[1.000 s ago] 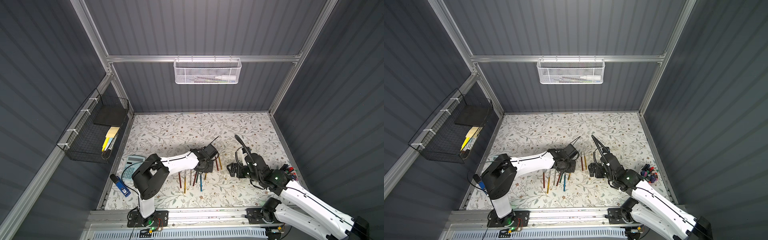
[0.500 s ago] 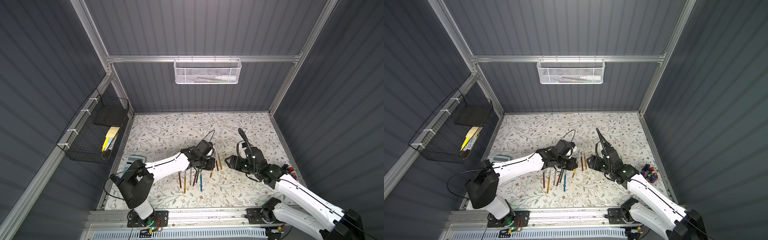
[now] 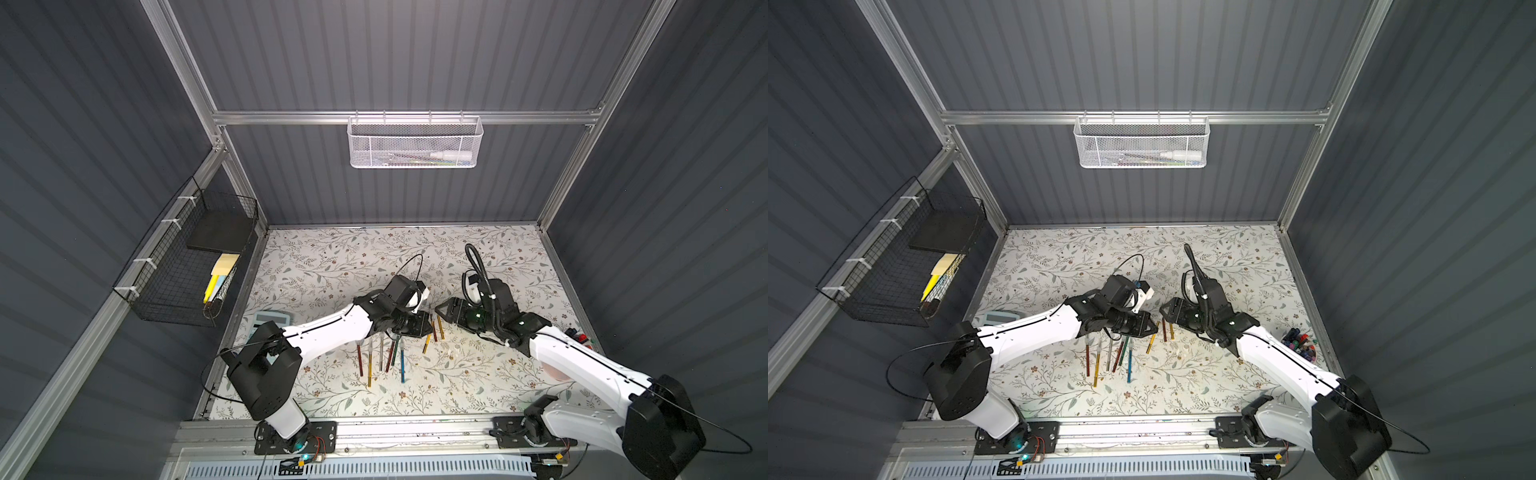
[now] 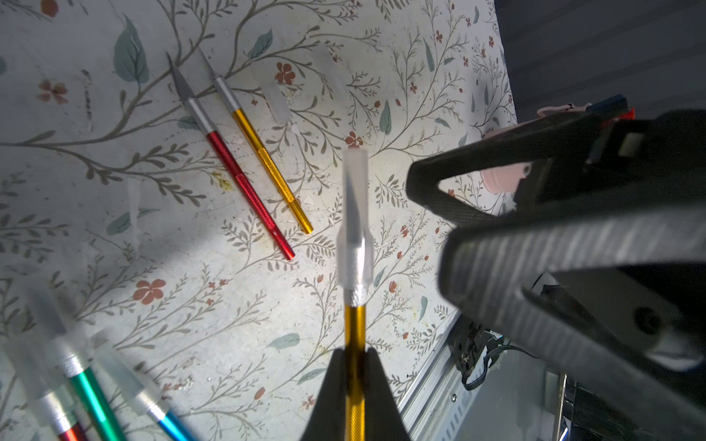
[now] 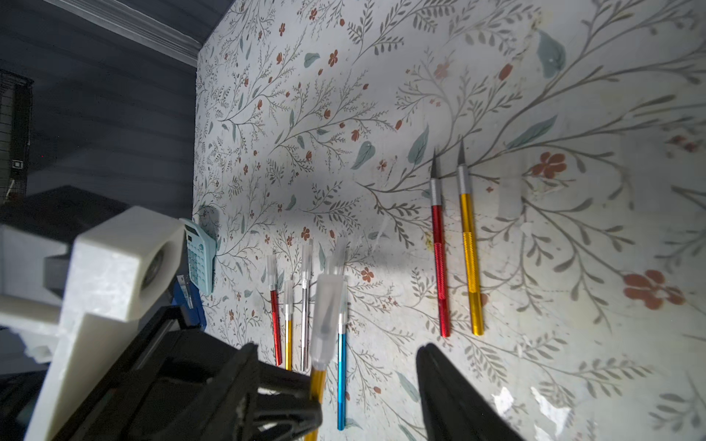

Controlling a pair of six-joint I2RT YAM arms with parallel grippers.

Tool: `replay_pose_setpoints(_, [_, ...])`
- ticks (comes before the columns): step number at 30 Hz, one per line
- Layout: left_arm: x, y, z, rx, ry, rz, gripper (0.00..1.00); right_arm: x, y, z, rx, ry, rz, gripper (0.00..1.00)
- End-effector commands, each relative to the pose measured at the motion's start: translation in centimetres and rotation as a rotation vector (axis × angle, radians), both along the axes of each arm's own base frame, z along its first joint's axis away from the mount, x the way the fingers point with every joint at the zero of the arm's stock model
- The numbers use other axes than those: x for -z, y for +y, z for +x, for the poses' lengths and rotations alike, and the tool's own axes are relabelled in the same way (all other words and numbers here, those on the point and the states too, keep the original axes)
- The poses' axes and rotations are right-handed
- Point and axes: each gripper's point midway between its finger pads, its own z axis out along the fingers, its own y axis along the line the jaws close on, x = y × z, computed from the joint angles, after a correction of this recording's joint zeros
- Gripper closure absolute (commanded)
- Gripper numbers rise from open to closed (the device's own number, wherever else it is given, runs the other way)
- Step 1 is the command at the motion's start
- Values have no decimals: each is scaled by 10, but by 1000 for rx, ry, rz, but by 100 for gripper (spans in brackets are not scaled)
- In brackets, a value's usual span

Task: Remove protective caps from carving knives
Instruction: Pick up the carving knife from the center of the board, then remove the protective sleeve from the carving knife.

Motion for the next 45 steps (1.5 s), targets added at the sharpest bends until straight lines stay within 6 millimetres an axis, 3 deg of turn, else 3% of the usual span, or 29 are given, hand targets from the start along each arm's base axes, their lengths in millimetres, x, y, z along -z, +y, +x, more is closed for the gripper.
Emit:
replay_pose_setpoints(1, [-10, -2, -4, 34, -19, -32, 93, -18, 12, 7, -25, -26, 65, 35])
replay_pose_setpoints(2, [-10, -2, -4, 33, -20, -33, 93, -8, 13, 9, -22, -1, 56, 36])
replay_pose_setpoints(10, [-14, -1, -5, 32, -22, -40, 93, 3, 16, 13, -16, 21, 60, 49])
replay_pose_setpoints(27, [-13, -3, -9, 39, -5, -69, 93, 5, 13, 18, 1, 2, 43, 74])
replay_pose_setpoints(34, [-15, -3, -8, 36, -12, -75, 95, 7, 13, 18, 4, 7, 39, 80])
replay_pose_setpoints(37, [-16, -3, -8, 34, -16, -73, 95, 8, 13, 18, -1, 9, 40, 71])
replay_pose_setpoints(45, [-17, -3, -8, 30, -14, -76, 95, 8, 15, 17, -7, 13, 49, 82])
